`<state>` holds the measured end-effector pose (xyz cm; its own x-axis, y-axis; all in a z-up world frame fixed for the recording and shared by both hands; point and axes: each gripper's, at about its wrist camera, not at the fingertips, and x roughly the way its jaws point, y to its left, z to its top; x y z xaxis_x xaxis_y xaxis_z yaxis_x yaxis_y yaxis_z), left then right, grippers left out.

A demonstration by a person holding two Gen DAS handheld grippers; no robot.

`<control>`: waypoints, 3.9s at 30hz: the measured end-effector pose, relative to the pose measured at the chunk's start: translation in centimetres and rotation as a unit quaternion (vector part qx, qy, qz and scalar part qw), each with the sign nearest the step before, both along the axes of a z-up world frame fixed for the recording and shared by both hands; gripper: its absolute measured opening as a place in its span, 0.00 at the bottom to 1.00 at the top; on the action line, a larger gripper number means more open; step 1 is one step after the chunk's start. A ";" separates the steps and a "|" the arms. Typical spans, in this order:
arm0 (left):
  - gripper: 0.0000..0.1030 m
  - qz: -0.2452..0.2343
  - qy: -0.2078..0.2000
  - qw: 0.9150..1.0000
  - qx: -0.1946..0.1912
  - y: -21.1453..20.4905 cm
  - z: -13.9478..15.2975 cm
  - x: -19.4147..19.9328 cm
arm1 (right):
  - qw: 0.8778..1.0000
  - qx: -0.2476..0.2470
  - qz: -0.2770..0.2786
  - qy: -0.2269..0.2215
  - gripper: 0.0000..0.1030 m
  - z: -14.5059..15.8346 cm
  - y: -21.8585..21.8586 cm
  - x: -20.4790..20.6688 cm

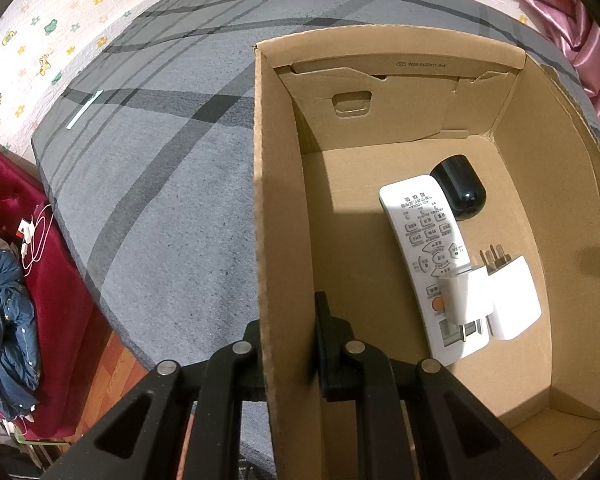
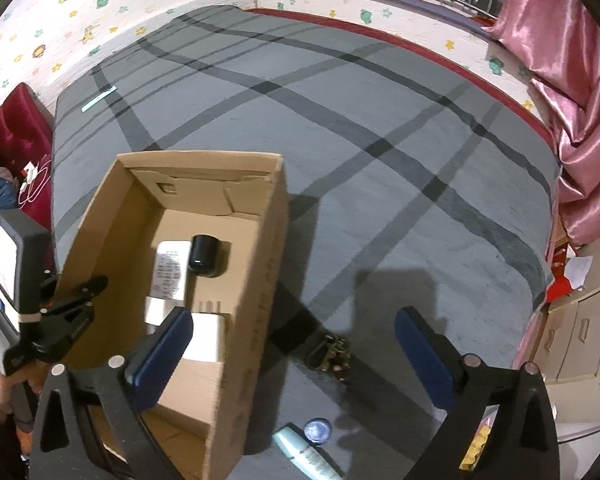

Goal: Organize rigid objects
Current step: 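Move the right tool back to the bunch of keys beside the box, then grasp the bunch of keys with the right tool, then lift the keys with the right tool and carry them over the box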

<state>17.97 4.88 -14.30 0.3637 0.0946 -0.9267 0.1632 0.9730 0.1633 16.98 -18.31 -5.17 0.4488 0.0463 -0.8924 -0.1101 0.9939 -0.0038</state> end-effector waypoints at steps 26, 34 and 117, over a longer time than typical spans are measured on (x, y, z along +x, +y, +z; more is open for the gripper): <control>0.14 0.000 0.000 1.000 0.007 -0.1 0.0 0.1 | 0.999 -0.001 -0.016 0.041 1.00 -8.3 -5.8 -1.1; 0.14 -0.001 0.000 1.000 0.008 -0.2 -0.1 0.1 | 0.998 -0.010 -0.001 0.059 1.00 -11.4 -5.6 -0.8; 0.15 -0.003 -0.005 1.000 0.013 -0.1 -0.1 -0.1 | 0.998 -0.004 0.005 -0.056 0.11 2.5 -1.7 -2.7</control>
<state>17.90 4.76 -14.42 0.3736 0.1172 -0.9202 0.1669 0.9673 0.1910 14.32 -20.04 -2.65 0.5462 0.0441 -0.8365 -0.1179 0.9927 -0.0246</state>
